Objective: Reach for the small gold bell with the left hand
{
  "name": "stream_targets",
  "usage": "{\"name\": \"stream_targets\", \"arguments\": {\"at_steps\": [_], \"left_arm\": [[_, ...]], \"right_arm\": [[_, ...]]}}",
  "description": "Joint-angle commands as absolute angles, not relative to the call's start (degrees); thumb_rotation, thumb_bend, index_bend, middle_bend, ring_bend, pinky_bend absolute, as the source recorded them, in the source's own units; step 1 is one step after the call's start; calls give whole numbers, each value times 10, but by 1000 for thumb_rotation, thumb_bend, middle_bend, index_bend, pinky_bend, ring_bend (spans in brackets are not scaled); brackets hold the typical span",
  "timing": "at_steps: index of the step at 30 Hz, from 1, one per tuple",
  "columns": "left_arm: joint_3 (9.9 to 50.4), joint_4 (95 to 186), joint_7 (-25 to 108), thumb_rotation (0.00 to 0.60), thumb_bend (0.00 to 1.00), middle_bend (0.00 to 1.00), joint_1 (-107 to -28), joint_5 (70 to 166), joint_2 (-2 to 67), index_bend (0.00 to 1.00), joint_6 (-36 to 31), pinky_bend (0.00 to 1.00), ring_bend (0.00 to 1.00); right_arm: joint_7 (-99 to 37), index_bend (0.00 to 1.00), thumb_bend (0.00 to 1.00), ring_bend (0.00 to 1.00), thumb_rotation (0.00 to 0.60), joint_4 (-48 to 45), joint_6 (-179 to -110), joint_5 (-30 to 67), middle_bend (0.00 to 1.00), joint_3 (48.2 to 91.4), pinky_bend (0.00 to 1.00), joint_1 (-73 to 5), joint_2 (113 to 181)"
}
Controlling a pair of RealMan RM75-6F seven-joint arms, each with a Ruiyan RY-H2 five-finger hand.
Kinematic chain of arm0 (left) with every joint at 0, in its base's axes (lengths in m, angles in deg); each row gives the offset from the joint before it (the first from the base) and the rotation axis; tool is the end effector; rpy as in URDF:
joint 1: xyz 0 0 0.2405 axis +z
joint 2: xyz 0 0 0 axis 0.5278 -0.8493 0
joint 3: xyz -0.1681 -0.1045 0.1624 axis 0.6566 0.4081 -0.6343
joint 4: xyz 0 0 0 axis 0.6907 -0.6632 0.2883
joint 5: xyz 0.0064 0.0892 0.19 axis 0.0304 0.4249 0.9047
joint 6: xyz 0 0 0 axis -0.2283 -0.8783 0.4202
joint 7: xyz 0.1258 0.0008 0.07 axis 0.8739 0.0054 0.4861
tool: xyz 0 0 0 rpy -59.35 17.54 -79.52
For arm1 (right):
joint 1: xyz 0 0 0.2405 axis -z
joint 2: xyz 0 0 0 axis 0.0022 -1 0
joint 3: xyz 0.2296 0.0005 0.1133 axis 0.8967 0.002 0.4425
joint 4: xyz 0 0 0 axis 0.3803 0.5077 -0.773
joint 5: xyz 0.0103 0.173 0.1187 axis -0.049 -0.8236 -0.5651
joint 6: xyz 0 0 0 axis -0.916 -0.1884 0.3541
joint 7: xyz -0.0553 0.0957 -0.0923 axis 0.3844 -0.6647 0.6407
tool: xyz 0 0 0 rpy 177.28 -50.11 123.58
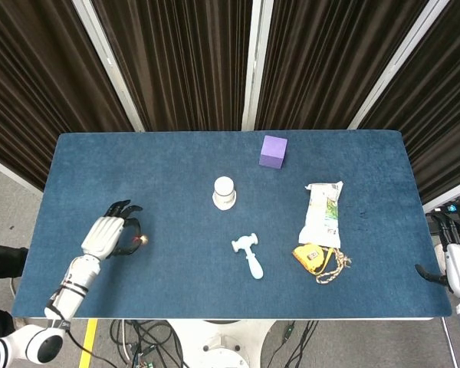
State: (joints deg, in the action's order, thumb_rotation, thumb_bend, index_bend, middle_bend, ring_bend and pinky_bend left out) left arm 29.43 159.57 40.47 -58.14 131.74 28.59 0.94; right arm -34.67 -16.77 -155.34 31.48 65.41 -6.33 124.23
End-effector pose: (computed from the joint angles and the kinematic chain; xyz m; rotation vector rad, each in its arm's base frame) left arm -0.2205 0.2843 0.0352 -1.6413 -1.2491 -1.0603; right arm -0.3487 -0.1997 0.1825 1.2807 -1.0348 0.7700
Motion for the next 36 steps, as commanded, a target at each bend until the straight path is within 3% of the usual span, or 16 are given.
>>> {"name": "stream_targets", "arguments": {"at_steps": [1, 10, 13, 15, 21, 36], "left_arm": [[294, 1593, 499, 600, 440, 165, -584, 1311, 298, 621, 2, 5, 0], [302, 1583, 463, 600, 443, 163, -584, 1294, 320, 616, -4, 46, 0], [293, 1630, 373, 600, 445, 158, -589, 1307, 290, 612, 46, 42, 0], [284, 1602, 438, 600, 448, 153, -593, 1342, 293, 610, 17, 31, 0], [302, 1534, 525, 600, 454, 154, -583, 1285, 356, 619, -33, 18, 0], [296, 1465, 496, 600, 453, 153, -596, 1283, 398, 619, -8, 15, 0]], "right_arm": [[-348, 0, 78, 0, 600, -166, -1552, 311, 0, 656, 0, -63, 1242], [-347, 0, 78, 0, 600, -166, -1553, 311, 0, 656, 0, -63, 1243], [-346, 0, 78, 0, 600, -167, -1552, 312, 0, 655, 0, -64, 1243], [-345, 0, 78, 0, 600, -167, -1550, 310, 0, 656, 0, -64, 1243], [-345, 0, 78, 0, 600, -165, -1551, 310, 0, 655, 0, -64, 1244], [-357, 0, 80, 0, 600, -167, -1542, 318, 0, 651, 0, -67, 1240]]}}
